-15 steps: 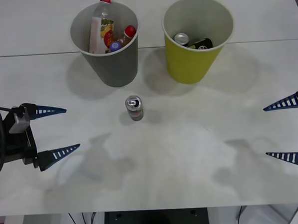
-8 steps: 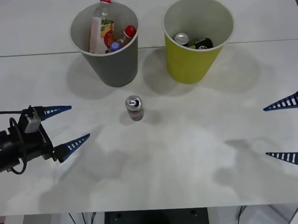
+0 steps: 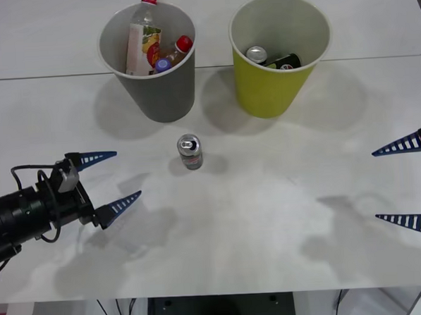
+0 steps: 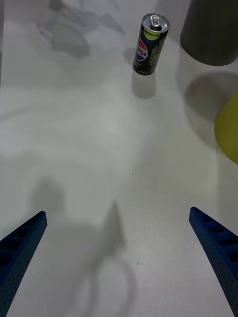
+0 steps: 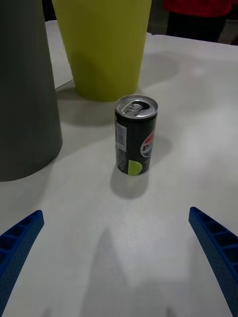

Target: Put the can into the green bin and the plastic bottle into the gray bin

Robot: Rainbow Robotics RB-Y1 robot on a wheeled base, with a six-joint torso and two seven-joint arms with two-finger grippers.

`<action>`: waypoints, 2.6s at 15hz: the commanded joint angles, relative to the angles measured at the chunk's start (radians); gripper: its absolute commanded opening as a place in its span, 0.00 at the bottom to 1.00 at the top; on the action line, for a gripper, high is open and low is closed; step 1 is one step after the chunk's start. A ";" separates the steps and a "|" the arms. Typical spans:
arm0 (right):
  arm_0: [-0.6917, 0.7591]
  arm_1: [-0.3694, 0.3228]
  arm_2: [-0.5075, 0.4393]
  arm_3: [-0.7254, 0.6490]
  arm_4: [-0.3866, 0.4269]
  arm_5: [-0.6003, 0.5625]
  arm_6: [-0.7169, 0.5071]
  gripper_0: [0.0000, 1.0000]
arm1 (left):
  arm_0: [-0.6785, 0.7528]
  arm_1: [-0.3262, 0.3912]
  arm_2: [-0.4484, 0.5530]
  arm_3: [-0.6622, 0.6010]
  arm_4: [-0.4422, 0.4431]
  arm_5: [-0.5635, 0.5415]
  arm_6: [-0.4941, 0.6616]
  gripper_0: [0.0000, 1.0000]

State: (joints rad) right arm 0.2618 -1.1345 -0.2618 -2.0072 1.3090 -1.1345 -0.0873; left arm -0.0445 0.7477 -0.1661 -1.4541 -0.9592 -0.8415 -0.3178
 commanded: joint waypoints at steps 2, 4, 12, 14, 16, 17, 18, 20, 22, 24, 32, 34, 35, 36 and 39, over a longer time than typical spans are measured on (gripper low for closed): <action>0.000 0.000 0.000 0.000 0.000 0.000 0.000 1.00 | -0.029 -0.024 -0.039 0.001 -0.010 0.001 -0.007 1.00; 0.000 0.000 0.000 0.000 0.000 0.000 0.000 1.00 | -0.038 -0.065 -0.039 0.008 -0.042 0.001 -0.007 1.00; 0.000 0.000 0.000 0.000 0.000 0.000 0.000 1.00 | -0.123 -0.180 -0.039 0.107 -0.136 -0.001 -0.001 1.00; 0.000 0.000 0.000 0.000 0.000 0.000 0.000 1.00 | -0.129 -0.205 -0.039 0.107 -0.167 0.010 0.008 1.00; 0.000 0.000 0.000 0.000 0.000 0.000 0.000 1.00 | -0.137 -0.231 -0.039 0.110 -0.199 0.024 0.019 1.00; 0.000 0.000 0.000 0.000 0.000 0.000 0.000 1.00 | -0.141 -0.243 -0.039 0.115 -0.210 0.027 0.022 1.00; 0.000 0.000 0.000 0.000 0.000 0.000 0.000 1.00 | -0.149 -0.258 -0.038 0.130 -0.213 0.029 0.023 1.00; 0.000 0.000 0.000 0.000 0.000 0.000 0.000 1.00 | -0.164 -0.275 -0.038 0.149 -0.217 0.029 0.023 1.00; 0.000 0.000 0.000 0.000 0.000 0.000 0.000 1.00 | -0.186 -0.295 -0.038 0.167 -0.239 0.033 0.023 1.00; 0.000 0.000 0.000 0.000 0.000 0.000 0.000 1.00 | -0.206 -0.318 -0.038 0.189 -0.257 0.035 0.023 1.00; 0.000 0.000 0.000 0.000 0.000 0.000 0.000 1.00 | -0.259 -0.401 -0.038 0.210 -0.377 0.084 0.060 1.00; 0.000 0.000 0.000 0.000 0.000 0.000 0.000 1.00 | -0.268 -0.422 -0.039 0.210 -0.408 0.101 0.077 1.00; 0.000 0.000 0.000 0.000 0.000 0.000 0.000 1.00 | -0.268 -0.433 -0.039 0.210 -0.421 0.111 0.085 1.00; 0.000 0.000 0.000 0.000 0.000 0.000 0.000 1.00 | -0.270 -0.441 -0.039 0.210 -0.429 0.119 0.092 1.00; 0.000 0.000 0.000 0.000 0.000 0.000 0.000 1.00 | -0.275 -0.447 -0.039 0.210 -0.449 0.118 0.109 1.00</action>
State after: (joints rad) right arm 0.2618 -1.1345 -0.2618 -2.0072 1.3090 -1.1345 -0.0873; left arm -0.3179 0.3016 -0.2055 -1.2438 -1.4064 -0.7238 -0.2131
